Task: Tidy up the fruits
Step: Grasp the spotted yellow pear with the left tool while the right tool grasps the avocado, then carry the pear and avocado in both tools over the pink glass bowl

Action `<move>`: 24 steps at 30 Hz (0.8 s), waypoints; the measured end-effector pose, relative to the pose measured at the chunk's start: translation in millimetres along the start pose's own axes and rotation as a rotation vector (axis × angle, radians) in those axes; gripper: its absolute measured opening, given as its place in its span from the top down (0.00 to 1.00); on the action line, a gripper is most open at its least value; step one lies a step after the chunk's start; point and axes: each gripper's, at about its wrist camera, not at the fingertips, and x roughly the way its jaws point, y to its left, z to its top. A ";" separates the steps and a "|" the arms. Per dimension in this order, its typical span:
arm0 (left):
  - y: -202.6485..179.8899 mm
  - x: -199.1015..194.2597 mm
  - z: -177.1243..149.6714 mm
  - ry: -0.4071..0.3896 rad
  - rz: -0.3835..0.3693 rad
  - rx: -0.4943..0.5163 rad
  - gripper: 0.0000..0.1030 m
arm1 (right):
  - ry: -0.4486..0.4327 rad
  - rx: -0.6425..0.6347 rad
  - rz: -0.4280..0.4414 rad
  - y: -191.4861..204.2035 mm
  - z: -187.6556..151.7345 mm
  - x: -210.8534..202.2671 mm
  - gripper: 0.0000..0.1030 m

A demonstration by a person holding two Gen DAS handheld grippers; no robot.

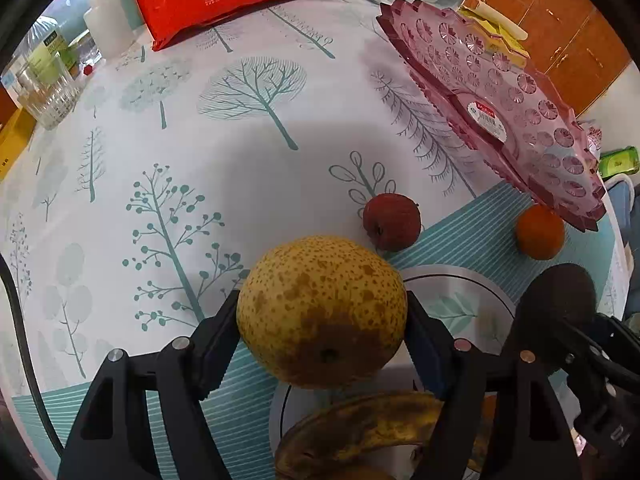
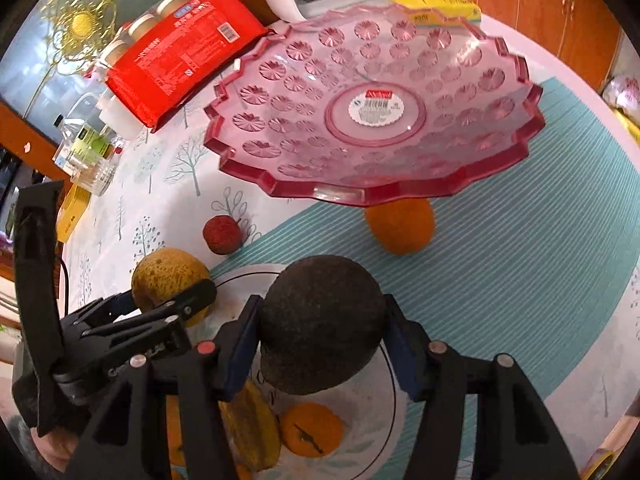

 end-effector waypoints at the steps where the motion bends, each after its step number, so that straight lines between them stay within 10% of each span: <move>1: -0.3 -0.5 -0.5 0.000 0.005 -0.001 0.28 | -0.006 -0.008 -0.001 1.4 -0.5 -2.5 0.43; 24: -28.1 -168.5 -54.1 -0.220 0.017 0.035 0.28 | -0.143 -0.127 -0.028 20.1 -24.8 -109.7 0.43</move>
